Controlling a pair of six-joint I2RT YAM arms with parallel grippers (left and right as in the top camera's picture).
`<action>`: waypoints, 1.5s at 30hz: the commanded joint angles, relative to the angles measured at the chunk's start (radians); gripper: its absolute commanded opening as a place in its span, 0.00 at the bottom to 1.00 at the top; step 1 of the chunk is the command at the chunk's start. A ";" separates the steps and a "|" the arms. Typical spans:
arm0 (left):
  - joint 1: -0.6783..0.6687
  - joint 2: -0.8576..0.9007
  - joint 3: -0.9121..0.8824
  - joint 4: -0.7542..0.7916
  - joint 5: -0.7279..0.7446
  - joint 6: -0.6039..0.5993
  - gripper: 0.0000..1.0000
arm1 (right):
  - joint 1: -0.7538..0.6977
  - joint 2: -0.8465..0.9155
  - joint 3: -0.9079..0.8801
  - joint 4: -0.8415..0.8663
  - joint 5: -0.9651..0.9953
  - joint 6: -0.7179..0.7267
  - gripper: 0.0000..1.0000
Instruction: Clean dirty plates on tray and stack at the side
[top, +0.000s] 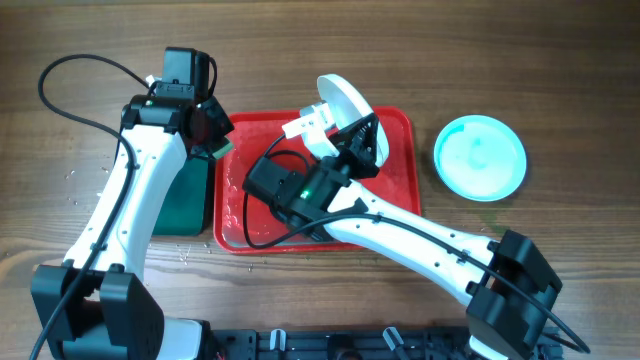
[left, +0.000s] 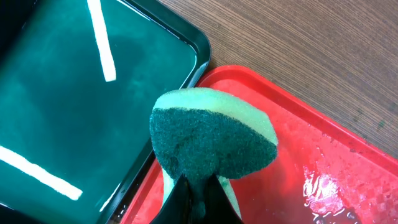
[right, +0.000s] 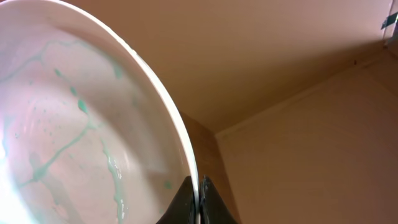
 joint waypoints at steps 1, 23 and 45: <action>0.003 -0.002 0.002 0.000 0.005 0.008 0.04 | 0.002 -0.035 -0.002 -0.002 0.044 0.000 0.04; 0.003 -0.002 0.002 0.000 0.005 0.009 0.04 | -0.790 -0.340 -0.003 0.070 -1.552 -0.215 0.04; 0.032 -0.014 0.014 -0.041 0.005 0.081 0.04 | -1.382 -0.340 -0.491 0.431 -1.817 -0.152 0.63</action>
